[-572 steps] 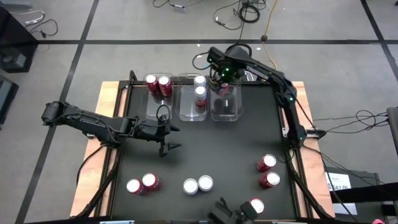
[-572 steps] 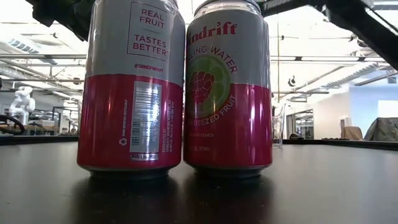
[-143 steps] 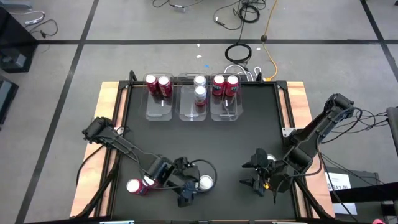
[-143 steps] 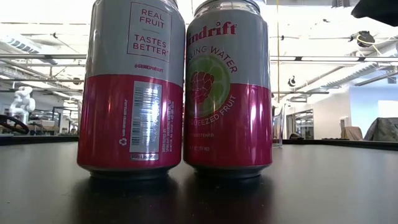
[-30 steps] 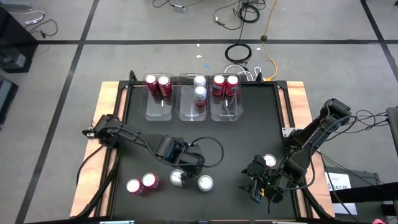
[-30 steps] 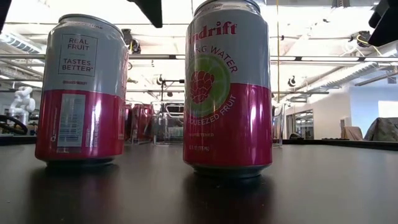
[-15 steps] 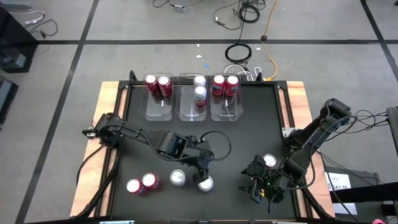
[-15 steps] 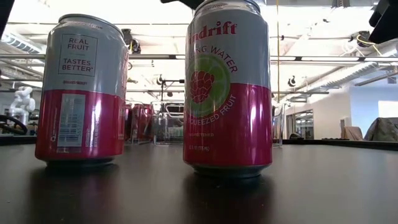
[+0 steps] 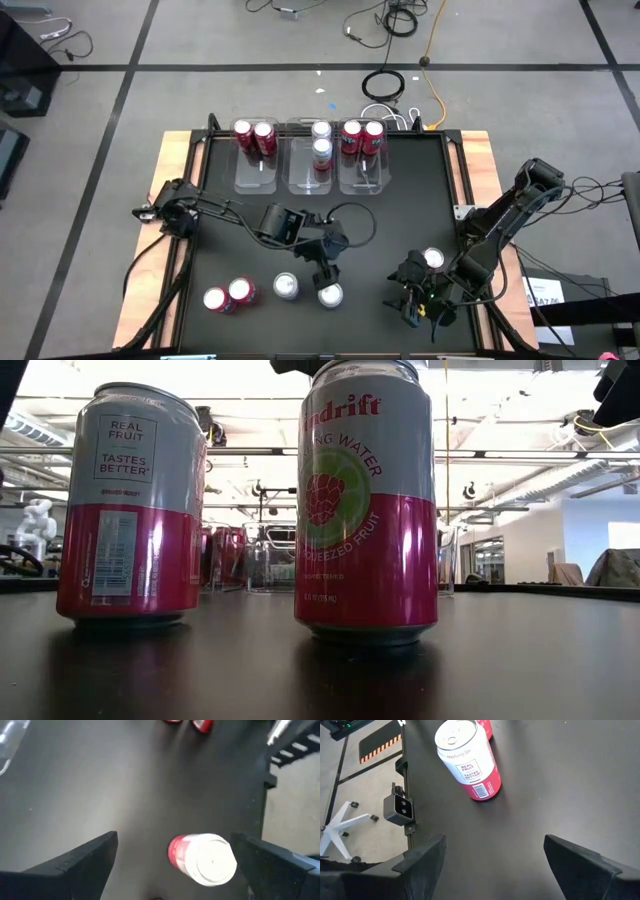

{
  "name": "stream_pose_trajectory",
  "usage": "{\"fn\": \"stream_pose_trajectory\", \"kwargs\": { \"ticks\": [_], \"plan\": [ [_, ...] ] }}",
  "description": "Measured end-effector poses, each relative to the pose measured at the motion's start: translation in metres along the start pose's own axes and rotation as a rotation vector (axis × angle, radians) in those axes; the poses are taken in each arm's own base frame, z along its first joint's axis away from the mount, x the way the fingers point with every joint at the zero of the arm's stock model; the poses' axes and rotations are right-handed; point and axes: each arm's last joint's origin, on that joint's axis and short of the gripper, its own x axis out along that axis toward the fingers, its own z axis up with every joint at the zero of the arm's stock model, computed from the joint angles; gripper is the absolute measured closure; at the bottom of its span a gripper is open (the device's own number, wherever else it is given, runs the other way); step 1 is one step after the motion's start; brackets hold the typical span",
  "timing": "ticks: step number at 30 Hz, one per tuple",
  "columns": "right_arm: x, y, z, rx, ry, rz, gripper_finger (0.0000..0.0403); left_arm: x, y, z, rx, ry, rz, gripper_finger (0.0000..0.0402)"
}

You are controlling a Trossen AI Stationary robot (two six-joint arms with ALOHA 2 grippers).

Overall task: Sort soda cans
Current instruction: Put the pink soda can into the middle transparent bin

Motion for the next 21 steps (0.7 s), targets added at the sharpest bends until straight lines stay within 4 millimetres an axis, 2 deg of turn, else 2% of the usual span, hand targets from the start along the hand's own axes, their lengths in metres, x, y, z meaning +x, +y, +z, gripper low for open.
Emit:
{"fn": "stream_pose_trajectory", "kwargs": {
  "ticks": [11,18,21],
  "plan": [
    [0.0,0.0,0.0,0.0,0.004,0.003,0.0074,-0.001,-0.006,0.009,0.035,-0.104,-0.044,0.0002],
    [-0.002,0.001,-0.003,-0.014,0.009,0.01,0.0074,-0.001,-0.01,0.013,-0.161,-0.138,-0.104,0.0002],
    [-0.002,0.001,-0.003,-0.016,0.009,0.01,0.0074,-0.001,-0.01,0.012,-0.163,-0.104,-0.137,0.0002]
  ]
}}
